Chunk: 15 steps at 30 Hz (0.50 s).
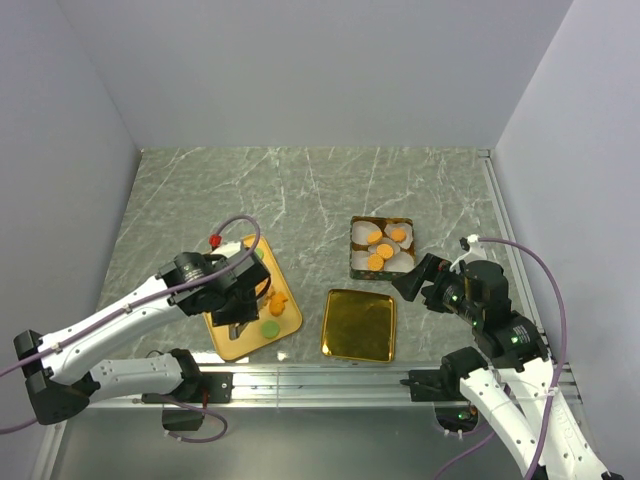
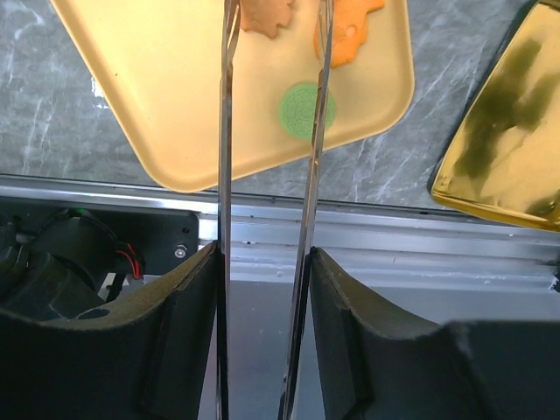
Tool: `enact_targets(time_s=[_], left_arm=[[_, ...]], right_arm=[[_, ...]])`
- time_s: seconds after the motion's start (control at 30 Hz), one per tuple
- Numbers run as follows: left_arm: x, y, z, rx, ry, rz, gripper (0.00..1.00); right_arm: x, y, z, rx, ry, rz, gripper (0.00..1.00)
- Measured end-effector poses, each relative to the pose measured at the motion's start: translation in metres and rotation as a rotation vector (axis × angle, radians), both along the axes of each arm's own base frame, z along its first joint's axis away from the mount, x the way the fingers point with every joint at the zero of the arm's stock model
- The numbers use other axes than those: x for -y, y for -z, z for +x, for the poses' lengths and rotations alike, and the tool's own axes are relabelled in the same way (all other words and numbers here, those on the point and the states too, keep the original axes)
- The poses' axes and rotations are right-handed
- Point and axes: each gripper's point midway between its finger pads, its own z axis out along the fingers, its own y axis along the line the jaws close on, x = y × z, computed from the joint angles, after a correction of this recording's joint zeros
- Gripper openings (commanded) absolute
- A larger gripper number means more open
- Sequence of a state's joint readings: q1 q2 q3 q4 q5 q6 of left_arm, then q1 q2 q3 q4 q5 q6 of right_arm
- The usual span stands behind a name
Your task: Pack the cookies
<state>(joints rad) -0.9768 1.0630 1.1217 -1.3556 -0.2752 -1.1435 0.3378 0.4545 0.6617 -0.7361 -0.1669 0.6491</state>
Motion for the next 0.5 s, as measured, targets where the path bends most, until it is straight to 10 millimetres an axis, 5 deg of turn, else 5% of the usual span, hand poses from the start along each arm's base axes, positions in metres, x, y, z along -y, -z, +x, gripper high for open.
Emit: enact_targets(time_s=[0.5], left_arm=[[-0.013, 0.016, -0.014, -0.031, -0.021, -0.009, 0.5]], right_arm=[[-0.002, 0.0, -0.001, -0.004, -0.007, 0.009, 1.0]])
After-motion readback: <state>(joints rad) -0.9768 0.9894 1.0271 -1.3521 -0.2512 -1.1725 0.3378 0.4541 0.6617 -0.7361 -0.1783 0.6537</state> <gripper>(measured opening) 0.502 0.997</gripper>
